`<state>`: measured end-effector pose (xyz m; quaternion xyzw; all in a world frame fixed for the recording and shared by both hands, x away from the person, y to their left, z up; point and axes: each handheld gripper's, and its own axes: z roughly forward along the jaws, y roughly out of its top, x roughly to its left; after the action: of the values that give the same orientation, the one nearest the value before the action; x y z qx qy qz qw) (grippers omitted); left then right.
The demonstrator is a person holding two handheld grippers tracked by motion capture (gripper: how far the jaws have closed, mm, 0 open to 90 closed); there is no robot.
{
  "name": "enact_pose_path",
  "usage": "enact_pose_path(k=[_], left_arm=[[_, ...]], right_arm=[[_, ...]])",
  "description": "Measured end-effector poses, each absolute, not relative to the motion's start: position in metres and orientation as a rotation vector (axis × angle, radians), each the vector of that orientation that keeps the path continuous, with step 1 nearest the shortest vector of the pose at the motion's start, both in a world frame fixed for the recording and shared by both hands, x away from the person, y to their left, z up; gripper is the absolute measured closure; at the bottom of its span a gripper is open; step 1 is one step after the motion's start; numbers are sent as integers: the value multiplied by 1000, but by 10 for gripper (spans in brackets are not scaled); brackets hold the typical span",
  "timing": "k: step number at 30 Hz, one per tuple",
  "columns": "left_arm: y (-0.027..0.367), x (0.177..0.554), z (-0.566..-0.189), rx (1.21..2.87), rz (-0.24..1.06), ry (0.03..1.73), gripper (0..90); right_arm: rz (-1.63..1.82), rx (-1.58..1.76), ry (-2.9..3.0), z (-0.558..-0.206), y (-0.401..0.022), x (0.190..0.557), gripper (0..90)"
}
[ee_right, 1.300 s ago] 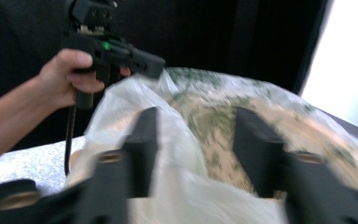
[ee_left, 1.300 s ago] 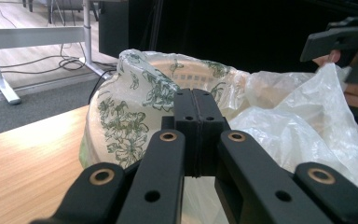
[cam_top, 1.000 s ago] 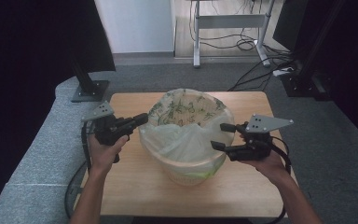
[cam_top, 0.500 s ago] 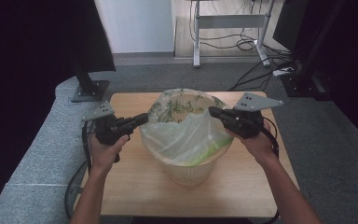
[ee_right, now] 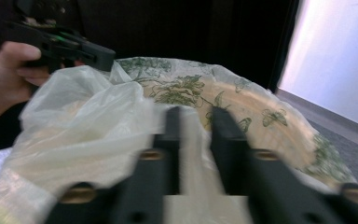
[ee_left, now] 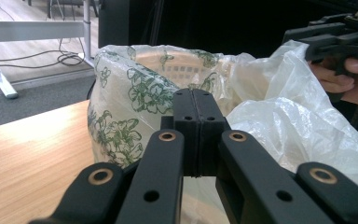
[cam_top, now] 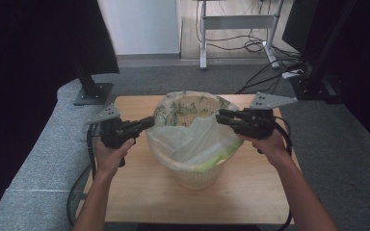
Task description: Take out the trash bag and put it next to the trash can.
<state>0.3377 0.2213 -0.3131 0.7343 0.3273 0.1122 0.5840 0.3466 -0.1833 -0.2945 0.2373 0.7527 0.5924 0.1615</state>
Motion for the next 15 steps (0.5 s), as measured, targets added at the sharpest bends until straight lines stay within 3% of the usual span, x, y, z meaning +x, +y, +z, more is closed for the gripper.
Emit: enact_pose_path(k=[3, 10, 12, 13, 15], left_arm=[[222, 337, -313, 1712, 263, 766, 895], [223, 336, -314, 1712, 267, 766, 892], [222, 336, -314, 1715, 267, 766, 891], [222, 336, -314, 1715, 267, 767, 891], [223, 337, -314, 1714, 266, 768, 892]], right_arm=[[1720, 726, 2128, -296, -203, 347, 441], [1690, 746, 2171, -318, -221, 347, 179], [1627, 750, 2194, -324, -217, 350, 174], [1600, 760, 2207, -327, -215, 352, 214], [1514, 772, 2202, -331, -211, 354, 514]])
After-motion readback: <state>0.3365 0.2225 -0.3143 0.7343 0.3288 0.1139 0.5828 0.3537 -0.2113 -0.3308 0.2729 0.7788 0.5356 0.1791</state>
